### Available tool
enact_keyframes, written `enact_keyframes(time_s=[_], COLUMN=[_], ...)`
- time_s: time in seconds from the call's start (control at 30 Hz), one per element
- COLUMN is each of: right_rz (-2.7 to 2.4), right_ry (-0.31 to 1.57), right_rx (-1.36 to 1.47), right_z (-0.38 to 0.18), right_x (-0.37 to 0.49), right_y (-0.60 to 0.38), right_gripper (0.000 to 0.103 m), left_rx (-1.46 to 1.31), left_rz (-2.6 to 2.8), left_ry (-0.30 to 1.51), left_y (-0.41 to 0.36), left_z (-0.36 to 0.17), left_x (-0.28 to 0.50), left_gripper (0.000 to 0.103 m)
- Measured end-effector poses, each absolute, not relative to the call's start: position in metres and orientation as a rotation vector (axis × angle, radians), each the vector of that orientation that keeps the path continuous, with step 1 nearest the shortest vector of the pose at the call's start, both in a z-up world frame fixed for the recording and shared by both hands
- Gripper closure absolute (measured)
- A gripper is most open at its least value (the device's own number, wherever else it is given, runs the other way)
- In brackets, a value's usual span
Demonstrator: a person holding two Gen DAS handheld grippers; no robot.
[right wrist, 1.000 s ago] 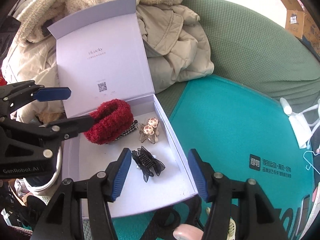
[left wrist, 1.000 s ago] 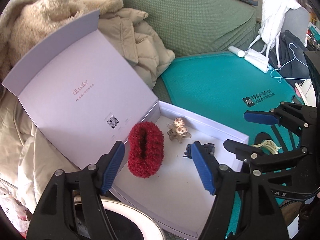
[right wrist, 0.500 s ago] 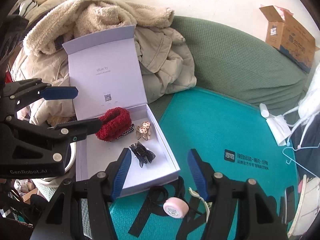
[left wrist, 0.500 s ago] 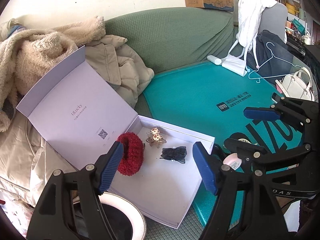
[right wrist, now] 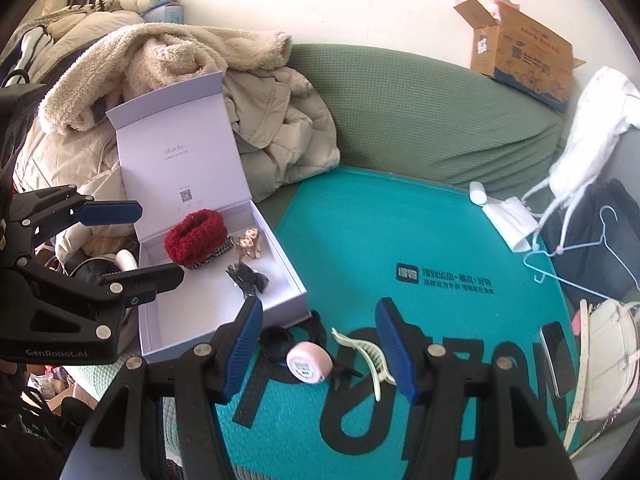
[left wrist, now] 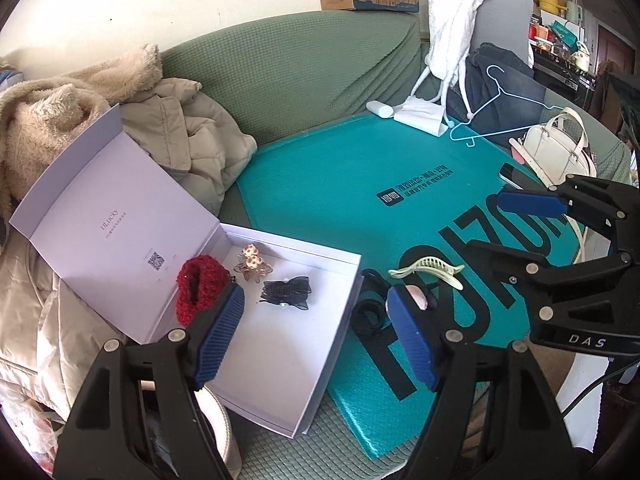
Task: Organize objects
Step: 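Move both tools out of the box toward the pink compact and cream claw clip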
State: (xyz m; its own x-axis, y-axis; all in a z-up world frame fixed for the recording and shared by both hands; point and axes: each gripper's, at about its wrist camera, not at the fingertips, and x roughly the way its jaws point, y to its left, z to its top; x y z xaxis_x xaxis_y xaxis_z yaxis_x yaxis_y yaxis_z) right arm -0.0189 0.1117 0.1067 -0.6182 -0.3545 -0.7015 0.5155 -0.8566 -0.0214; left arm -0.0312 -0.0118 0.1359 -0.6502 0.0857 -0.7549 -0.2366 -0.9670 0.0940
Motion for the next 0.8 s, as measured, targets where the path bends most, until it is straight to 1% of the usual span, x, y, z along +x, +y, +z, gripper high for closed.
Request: enact_keyframes(time_s=[0.43, 0.8], right_rz=[-2.452, -2.447], right_ry=[0.237, 0.204], right_rx=[1.118, 1.209], right_z=[0.067, 0.032], right_x=[-0.002, 0.006], right_y=[0.148, 0.159], right_gripper=[0.044, 0.044], left_rx=[-1.278, -1.334], left_rz=[2.546, 2.478], left_ry=[0.269, 0.206], left_y=[0.024, 0.024], left_z=[0.086, 0.041], left_x=[-0.02, -0.017], left_gripper=[0.03, 0.03])
